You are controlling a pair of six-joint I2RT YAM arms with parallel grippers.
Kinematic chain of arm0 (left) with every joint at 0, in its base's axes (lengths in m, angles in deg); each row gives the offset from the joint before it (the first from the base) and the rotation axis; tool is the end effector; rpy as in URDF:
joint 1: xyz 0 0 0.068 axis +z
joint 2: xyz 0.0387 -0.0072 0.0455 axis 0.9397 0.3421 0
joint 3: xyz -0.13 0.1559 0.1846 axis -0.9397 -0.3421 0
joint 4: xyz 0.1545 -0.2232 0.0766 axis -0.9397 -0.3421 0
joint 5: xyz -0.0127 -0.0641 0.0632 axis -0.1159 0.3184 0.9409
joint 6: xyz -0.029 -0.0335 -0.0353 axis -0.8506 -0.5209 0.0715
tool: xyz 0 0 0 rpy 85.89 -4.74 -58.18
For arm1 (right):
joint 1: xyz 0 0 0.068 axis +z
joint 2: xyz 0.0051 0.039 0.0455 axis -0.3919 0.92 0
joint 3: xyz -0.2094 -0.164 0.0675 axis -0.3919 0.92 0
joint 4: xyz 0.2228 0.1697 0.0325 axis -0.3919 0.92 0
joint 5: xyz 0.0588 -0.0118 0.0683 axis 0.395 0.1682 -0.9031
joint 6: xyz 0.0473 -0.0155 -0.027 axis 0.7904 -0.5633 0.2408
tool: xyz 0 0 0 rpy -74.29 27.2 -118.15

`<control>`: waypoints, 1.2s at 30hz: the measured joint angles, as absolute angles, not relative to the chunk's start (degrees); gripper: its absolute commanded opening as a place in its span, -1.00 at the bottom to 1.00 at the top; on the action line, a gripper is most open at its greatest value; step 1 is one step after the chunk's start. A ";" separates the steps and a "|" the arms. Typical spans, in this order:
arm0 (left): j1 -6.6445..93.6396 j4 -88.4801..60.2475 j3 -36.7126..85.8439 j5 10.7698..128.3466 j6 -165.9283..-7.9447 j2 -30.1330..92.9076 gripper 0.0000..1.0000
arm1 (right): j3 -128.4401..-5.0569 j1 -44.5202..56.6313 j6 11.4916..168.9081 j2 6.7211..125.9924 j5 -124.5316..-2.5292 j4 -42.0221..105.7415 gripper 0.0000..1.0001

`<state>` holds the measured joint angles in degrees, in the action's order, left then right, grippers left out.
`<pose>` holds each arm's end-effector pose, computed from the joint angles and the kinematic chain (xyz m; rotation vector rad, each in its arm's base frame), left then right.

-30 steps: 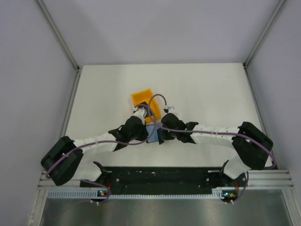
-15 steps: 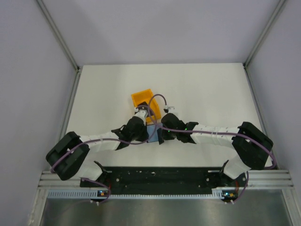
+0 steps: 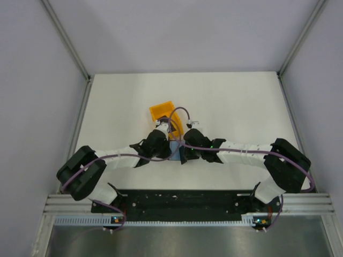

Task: Put the credit cards into the card holder
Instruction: Turn over the card slot in the card holder.

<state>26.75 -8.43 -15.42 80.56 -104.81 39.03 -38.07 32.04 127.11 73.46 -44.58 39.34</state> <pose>0.2095 -0.1945 0.1305 0.2629 2.3800 -0.5699 0.1924 0.2623 0.1627 -0.1557 2.4793 0.5392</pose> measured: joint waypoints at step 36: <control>26.01 -6.99 -13.12 73.96 -105.53 42.15 -1.00 | -37.68 32.04 128.05 73.50 -44.62 37.85 -1.00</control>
